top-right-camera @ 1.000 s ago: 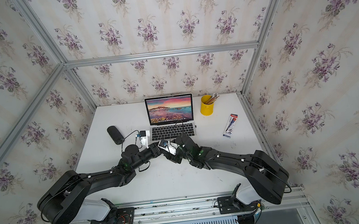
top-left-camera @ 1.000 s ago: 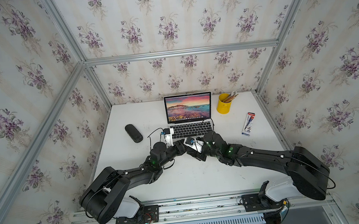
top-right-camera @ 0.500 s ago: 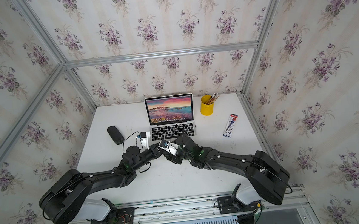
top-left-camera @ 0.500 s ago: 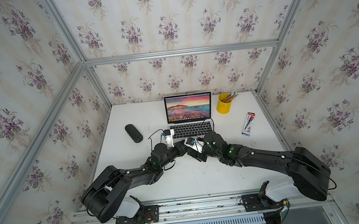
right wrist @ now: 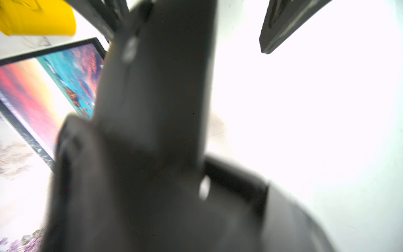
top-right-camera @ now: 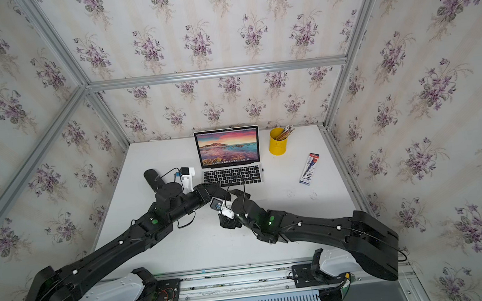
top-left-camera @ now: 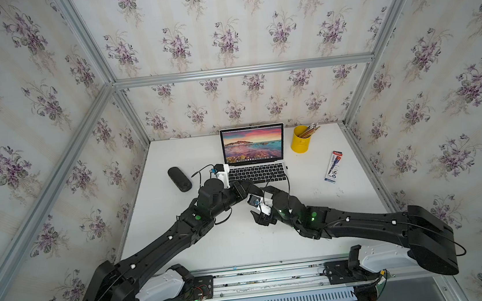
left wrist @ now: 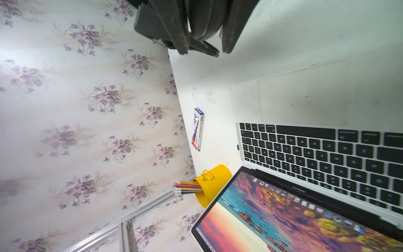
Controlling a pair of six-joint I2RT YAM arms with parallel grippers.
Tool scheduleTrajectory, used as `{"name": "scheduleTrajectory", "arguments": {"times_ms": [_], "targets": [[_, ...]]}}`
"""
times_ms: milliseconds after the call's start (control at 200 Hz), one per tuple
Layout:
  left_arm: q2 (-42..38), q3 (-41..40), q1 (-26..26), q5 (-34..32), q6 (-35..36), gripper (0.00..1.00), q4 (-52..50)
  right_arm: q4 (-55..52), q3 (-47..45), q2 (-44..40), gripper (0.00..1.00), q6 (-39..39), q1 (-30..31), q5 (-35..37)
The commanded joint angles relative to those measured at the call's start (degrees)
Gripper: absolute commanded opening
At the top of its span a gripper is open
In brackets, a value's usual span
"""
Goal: Remove the wireless mouse receiver from the laptop
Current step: Place the mouse at the center of the board.
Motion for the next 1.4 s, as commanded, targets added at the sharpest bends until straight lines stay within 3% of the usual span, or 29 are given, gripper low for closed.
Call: {"name": "scheduleTrajectory", "arguments": {"times_ms": [0, 120, 315, 644, 859, 1394], "targets": [[-1.43, 4.57, 0.10, -5.25, 2.23, 0.00, -18.55, 3.95, -1.45, 1.29, 0.94, -3.73, 2.69, 12.76], [-1.07, 7.51, 0.10, -4.88, 2.48, 0.00, -23.84, 12.38, -3.28, 4.25, 0.93, -7.17, 4.89, 19.82], [0.83, 6.10, 0.10, -4.15, 0.38, 0.00, -23.29, 26.12, -6.39, 6.22, 0.92, -13.31, 8.68, 25.75], [2.59, 4.13, 0.10, -4.00, -3.46, 0.00, -18.46, 16.41, -5.84, 2.66, 0.88, -4.34, 10.88, 15.08], [2.80, 3.22, 0.10, -4.48, -5.83, 0.00, -15.64, 14.60, -4.93, 3.22, 0.87, -2.65, 11.06, 12.71], [4.61, 2.25, 0.10, 1.81, -10.42, 0.00, -12.35, 28.80, -6.07, 10.07, 0.72, -8.16, 11.86, 24.26]]}}
